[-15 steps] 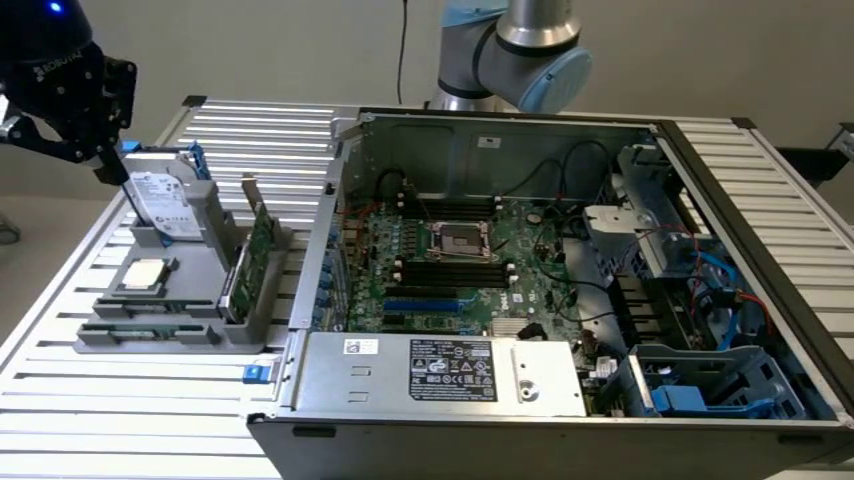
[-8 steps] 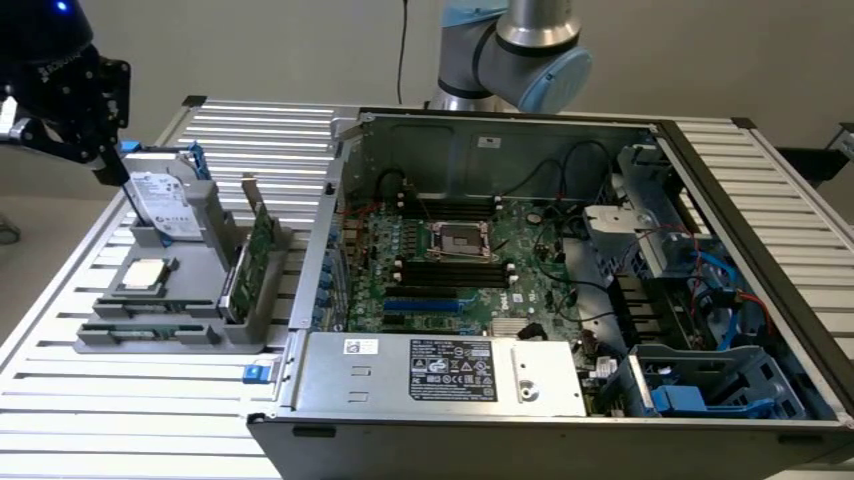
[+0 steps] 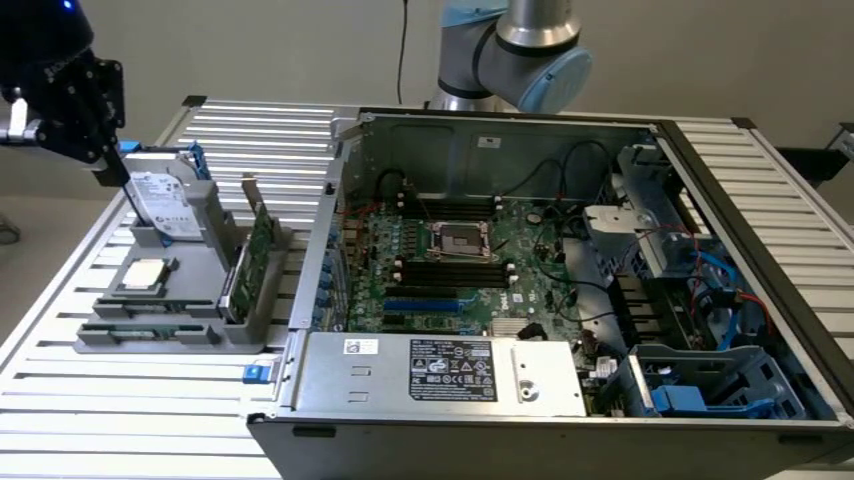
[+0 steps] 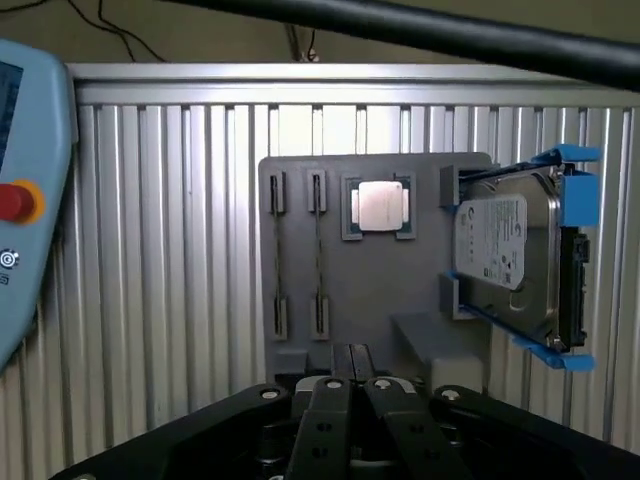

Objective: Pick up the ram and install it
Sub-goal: 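Pick up the ram and move it above insertion slot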

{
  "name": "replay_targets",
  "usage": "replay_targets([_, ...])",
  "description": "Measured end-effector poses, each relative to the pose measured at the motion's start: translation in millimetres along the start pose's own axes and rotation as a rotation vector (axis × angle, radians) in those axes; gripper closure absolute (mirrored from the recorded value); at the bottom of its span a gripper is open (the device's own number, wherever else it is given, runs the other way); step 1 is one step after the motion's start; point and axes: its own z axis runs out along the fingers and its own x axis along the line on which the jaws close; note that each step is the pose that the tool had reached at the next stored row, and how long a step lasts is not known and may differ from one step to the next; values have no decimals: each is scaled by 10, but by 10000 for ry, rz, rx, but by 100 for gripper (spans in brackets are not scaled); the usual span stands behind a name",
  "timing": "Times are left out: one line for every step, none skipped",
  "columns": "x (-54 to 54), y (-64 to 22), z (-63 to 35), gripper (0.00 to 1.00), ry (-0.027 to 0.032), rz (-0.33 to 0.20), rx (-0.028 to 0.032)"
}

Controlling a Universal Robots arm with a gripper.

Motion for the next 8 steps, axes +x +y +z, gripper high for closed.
replay_targets([0, 0, 1, 89, 3, -179, 3])
replay_targets([0, 0, 2, 89, 6, -360, 4])
replay_targets([0, 0, 2, 89, 8, -544, 6])
replay_targets([0, 1, 3, 89, 10, -716, 8])
replay_targets([0, 5, 4, 89, 13, -870, 10])
replay_targets([-1, 10, 4, 89, 13, -933, 13])
replay_targets([1, 14, 4, 88, 14, -944, 11])
replay_targets([3, 18, 3, 83, 15, -955, 10])
